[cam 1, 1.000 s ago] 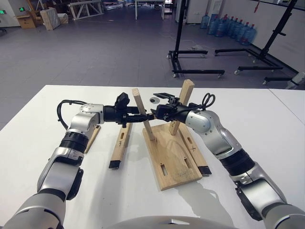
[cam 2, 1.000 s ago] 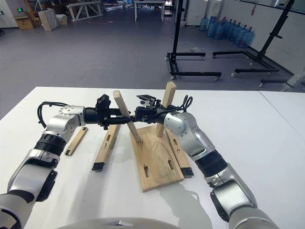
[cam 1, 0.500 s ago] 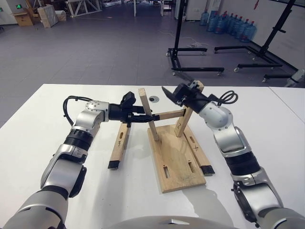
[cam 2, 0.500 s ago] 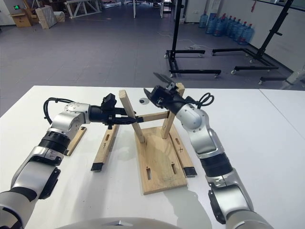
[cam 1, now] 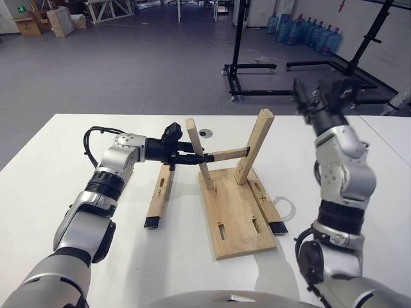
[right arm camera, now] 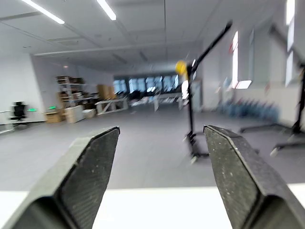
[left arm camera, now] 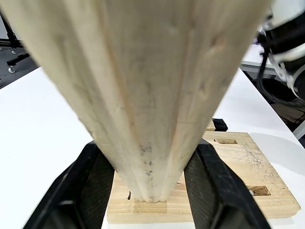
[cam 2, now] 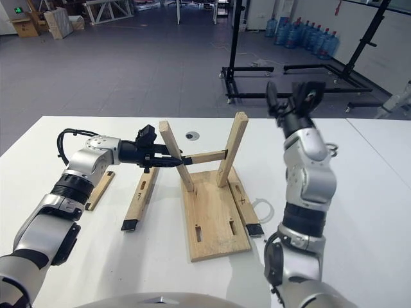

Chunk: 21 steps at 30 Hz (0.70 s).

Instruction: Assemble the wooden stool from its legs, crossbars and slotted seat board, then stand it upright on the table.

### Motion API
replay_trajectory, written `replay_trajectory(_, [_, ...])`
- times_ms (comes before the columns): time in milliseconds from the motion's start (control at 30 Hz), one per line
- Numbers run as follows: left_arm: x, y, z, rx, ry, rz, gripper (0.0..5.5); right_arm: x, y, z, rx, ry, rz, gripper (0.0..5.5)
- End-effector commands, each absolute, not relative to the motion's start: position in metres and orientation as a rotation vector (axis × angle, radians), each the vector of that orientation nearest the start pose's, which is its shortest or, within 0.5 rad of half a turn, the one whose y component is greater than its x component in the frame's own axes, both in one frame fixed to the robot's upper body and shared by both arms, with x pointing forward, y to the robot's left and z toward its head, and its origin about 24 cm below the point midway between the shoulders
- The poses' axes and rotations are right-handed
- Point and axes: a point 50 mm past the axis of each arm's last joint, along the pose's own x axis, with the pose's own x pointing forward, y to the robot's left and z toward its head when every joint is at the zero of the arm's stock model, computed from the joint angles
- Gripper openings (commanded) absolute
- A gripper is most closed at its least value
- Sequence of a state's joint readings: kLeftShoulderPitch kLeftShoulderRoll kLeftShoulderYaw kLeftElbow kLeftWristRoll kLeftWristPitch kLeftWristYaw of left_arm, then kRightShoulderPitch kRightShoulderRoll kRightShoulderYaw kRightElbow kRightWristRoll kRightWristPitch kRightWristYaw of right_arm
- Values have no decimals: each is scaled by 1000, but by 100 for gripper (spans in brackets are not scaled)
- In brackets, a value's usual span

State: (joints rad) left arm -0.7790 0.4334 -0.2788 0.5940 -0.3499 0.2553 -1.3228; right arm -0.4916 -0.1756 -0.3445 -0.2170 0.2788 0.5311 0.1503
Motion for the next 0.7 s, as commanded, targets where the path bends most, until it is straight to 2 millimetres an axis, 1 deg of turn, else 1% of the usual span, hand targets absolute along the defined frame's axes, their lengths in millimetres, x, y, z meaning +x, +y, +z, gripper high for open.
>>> replay_trajectory(33, [325,144,77,184,541,-1428,202,304,-193,175,135,-169,67,326])
replay_trajectory(200, [326,139,80,204,547,-1463,202,303,-184,170,123,-154,105,326])
replay_trajectory(333, [327,134,83,215,542,-1481,202,303,-178,170,89,-150,150,326])
replay_trajectory(500, [329,129,89,233,532,-1500,202,301,-166,165,-26,-122,245,326])
replay_trajectory(700, [332,125,96,295,552,-1552,202,299,-159,158,-140,-100,298,326])
